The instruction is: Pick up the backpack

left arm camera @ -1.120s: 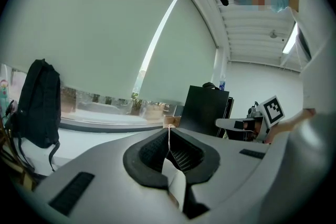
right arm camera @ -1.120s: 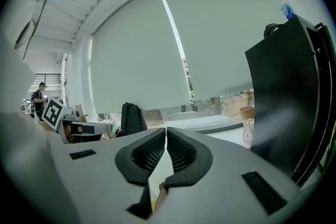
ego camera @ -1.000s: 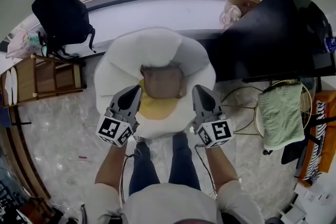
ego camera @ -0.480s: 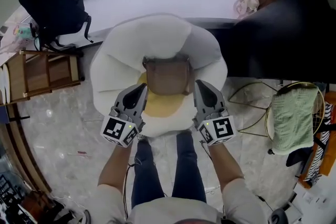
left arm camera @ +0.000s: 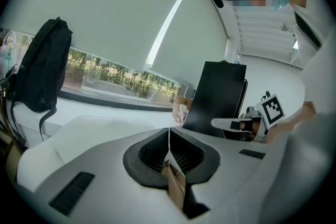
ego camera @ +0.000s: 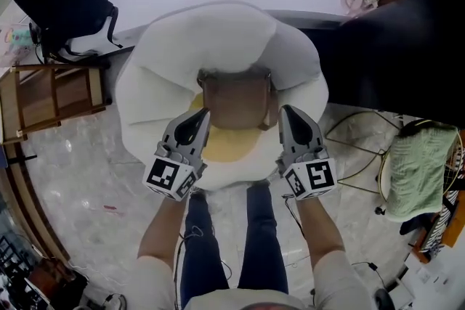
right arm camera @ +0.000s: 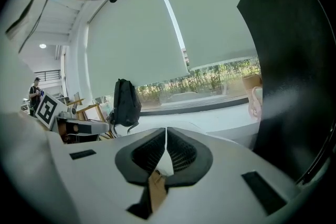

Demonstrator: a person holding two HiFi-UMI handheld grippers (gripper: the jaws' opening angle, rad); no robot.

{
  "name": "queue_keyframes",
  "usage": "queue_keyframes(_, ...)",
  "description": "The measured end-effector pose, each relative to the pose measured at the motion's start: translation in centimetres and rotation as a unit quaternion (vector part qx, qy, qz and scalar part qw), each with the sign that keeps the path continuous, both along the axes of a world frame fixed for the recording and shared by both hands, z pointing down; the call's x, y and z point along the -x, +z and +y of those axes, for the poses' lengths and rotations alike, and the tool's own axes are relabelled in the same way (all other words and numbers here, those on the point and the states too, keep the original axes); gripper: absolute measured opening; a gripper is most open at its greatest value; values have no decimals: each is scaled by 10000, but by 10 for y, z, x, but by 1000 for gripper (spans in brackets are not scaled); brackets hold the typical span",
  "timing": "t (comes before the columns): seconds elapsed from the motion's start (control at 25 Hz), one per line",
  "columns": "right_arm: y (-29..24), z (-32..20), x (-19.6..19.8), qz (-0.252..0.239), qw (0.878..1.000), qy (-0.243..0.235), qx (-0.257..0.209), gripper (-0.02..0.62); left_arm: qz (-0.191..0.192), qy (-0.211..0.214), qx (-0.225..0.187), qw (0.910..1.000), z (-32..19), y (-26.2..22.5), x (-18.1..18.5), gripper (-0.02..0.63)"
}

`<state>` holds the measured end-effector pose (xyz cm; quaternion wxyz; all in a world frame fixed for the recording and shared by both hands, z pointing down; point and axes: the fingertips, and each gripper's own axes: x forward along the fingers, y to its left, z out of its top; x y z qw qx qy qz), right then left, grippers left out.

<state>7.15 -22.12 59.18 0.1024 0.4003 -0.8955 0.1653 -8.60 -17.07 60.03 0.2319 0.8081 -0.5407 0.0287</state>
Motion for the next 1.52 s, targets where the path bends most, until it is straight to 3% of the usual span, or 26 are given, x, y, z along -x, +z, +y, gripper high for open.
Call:
queue_keyframes(0.4, 77, -18, -3, 465, 9987, -184, 92, 31, -97, -273, 232, 9993, -3, 78, 11, 32)
queue_keyframes(0.8, 136, -17, 9, 710, 9964, -413, 194, 31, -273, -269, 424, 9984, -10, 132, 18, 32)
queue_keyframes(1.52, 240, -47, 2, 1358, 9866, -545, 715, 31, -633, -242, 1234, 9900, -29, 236, 27, 32)
